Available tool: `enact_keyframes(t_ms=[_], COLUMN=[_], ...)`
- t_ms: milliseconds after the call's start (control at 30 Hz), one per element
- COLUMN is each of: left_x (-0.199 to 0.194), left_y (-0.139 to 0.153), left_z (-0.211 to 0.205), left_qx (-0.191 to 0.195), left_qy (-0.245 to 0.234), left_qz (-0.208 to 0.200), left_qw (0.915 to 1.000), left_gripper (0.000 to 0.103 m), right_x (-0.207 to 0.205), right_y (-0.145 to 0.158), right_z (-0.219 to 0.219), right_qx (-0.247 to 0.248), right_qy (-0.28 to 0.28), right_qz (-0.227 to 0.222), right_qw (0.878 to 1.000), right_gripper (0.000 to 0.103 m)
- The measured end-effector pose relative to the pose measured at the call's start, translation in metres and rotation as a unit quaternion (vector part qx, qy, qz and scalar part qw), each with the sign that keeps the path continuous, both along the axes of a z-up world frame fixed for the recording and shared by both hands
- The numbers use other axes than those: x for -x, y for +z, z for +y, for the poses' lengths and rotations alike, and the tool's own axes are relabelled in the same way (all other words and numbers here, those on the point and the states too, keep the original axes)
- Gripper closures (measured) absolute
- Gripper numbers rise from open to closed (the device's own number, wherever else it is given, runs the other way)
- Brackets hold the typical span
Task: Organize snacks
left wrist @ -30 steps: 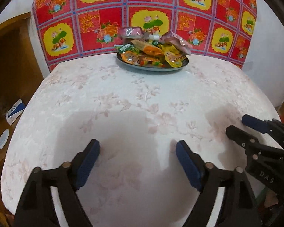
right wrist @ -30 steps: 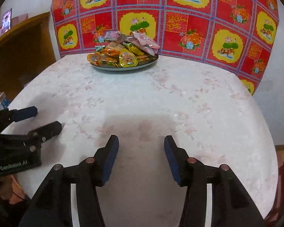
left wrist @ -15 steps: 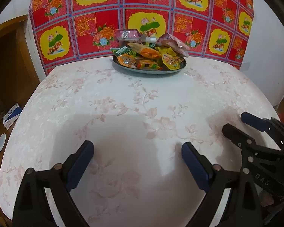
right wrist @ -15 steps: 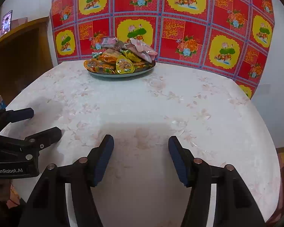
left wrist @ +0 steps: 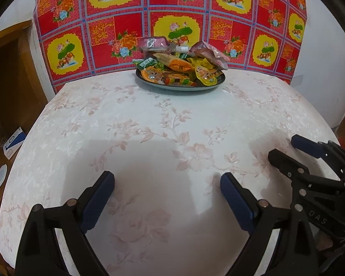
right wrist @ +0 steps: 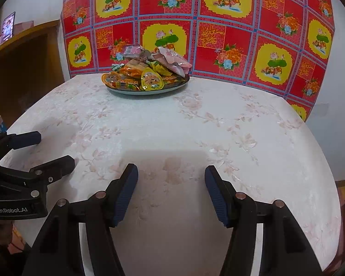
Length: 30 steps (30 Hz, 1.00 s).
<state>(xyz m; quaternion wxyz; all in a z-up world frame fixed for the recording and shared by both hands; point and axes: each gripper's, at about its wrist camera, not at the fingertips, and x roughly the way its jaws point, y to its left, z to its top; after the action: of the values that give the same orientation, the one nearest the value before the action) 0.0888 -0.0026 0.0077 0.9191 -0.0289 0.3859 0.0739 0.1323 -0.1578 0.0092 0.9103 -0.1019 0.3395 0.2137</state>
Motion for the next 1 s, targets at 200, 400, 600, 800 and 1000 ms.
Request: enact_keyframes(t_ms=[200, 400, 600, 800, 1000], left_x=[-0.001, -0.002, -0.002, -0.0026, -0.0029], left_y=[0.0007, 0.001, 0.0008, 0.0003, -0.0004], left_z=[-0.0005, -0.0008, 0.0003, -0.0001, -0.0001], left_qx=[0.0, -0.001, 0.0, 0.0, -0.002], left_qy=[-0.001, -0.005, -0.007, -0.008, -0.003], left_qz=[-0.001, -0.002, -0.002, -0.004, -0.003], left_qw=[1.0, 1.0, 1.0, 1.0, 1.0], left_gripper=[0.008, 0.009, 0.009, 0.01, 0.01], right_x=[0.0003, 0.0006, 0.0013, 0.0009, 0.0011], right_y=[-0.0008, -0.001, -0.0012, -0.001, -0.0009], right_z=[0.0012, 0.0013, 0.0011, 0.0012, 0.0015], right_qx=[0.001, 0.0, 0.001, 0.0, 0.001], right_qy=[0.0, 0.0, 0.001, 0.001, 0.001], right_qz=[-0.001, -0.002, -0.002, -0.003, -0.004], right_qw=[1.0, 1.0, 1.0, 1.0, 1.0], right_gripper=[0.042, 0.042, 0.042, 0.042, 0.042])
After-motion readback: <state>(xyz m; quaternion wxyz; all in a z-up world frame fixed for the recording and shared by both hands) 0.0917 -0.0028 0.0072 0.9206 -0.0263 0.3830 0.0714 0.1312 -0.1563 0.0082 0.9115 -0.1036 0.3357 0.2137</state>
